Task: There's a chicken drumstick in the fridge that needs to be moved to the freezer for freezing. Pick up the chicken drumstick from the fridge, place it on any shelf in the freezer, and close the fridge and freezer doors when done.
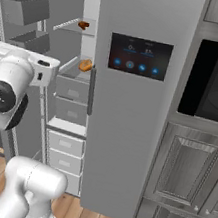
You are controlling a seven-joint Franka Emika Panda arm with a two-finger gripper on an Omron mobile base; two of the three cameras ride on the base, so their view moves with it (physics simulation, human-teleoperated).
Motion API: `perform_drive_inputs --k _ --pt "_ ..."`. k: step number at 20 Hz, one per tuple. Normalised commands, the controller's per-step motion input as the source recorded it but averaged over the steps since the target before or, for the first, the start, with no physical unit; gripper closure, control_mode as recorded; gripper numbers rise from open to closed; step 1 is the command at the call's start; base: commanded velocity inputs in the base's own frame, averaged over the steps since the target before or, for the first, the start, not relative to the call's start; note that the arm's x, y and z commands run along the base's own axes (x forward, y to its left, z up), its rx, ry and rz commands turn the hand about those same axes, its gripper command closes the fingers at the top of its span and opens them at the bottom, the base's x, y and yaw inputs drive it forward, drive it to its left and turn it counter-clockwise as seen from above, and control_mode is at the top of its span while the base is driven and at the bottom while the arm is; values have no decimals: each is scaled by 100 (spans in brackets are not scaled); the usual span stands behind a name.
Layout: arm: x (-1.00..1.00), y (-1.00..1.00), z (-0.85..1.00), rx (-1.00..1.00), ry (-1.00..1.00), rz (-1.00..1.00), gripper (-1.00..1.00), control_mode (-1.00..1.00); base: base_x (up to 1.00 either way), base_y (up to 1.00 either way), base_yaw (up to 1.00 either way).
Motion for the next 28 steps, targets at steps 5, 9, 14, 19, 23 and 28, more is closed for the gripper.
perform_drive_inputs --k 5,9,14,19,23,28 --pt "-91 43 14 -3 -17 0 -100 -100 0 0 0" --pt "-77 50 14 -5 -11 -4 -100 -100 0 0 0" --pt "-65 60 4 -1 -5 -11 -100 -100 0 0 0" --pt "-44 62 0 0 -5 -17 -100 -100 0 0 0" --pt "-6 65 -3 0 -1 -20 -100 -100 0 0 0" --pt "3 34 -3 -8 0 -19 -100 -100 0 0 0"
